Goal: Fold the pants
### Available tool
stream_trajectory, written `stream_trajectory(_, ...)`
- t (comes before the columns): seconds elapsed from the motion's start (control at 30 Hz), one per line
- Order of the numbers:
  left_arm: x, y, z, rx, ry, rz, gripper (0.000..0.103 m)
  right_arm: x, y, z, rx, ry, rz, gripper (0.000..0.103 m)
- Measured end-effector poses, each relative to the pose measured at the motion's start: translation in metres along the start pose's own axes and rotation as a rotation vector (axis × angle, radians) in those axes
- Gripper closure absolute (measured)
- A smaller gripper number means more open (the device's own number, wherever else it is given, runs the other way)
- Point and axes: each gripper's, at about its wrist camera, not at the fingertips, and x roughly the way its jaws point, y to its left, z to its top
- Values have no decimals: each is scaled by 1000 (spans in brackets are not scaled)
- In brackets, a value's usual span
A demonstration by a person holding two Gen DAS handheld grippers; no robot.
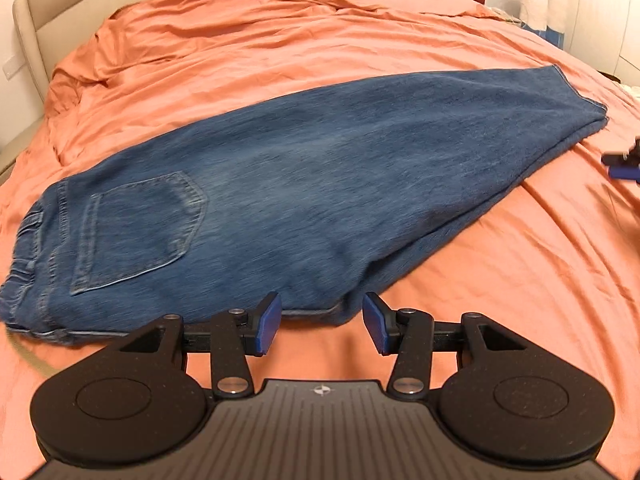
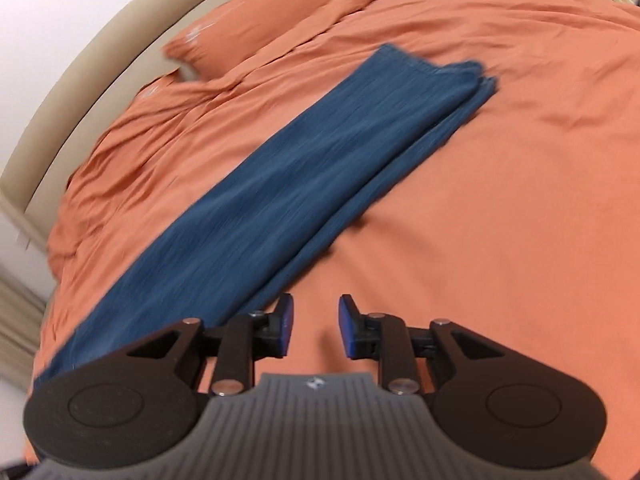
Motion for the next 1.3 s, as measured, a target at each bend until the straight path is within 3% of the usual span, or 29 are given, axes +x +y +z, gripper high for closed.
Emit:
stream_trajectory(0.13,25,-19,2,24,-2,146,47,6,9,-18,-75,5,-11,74)
stream_trajectory(0.27,29,-21,9,62,17,177,94,14,-2,-14,-48,22,-9,68)
stream_trajectory(0.37,7,-27,17,141,5,214,99,17,-16,-7,-40,21,-36,68)
stream_trajectory(0.43,3,-29,18,196,47,213,99,15,-20,-4,-28,11,-41,68)
stream_trajectory(0.57,36,-33,2,229,153,196,99,14,-27,4,-10,-11,-50,69)
stream_trajectory(0.73,62,-31,-4,195,202,185,98,6,-51,16,53,-28,-39,69)
stream_trajectory(0.8,57,-24,2,204,220,144,92,1,-61,24,98,-34,-5,68)
stream_trajectory(0.83,51,-20,7,206,225,117,89,-1,-65,27,111,-37,14,64)
stream_trajectory(0.87,44,-16,10,203,229,97,78,-3,-69,31,124,-42,29,59)
stream_trajectory(0.9,36,-13,15,194,238,66,73,-6,-74,36,147,-57,35,47)
stream_trajectory(0.93,27,-10,21,176,240,33,72,-10,-79,41,175,-73,50,39)
stream_trajectory(0.97,19,-9,27,162,230,7,70,-11,-86,48,212,-82,74,37)
stream_trajectory(1.1,-6,-11,57,122,156,-62,63,-8,-115,87,331,-88,135,37)
stream_trajectory(1.3,25,-22,119,42,74,-130,62,21,-159,149,435,-82,118,37)
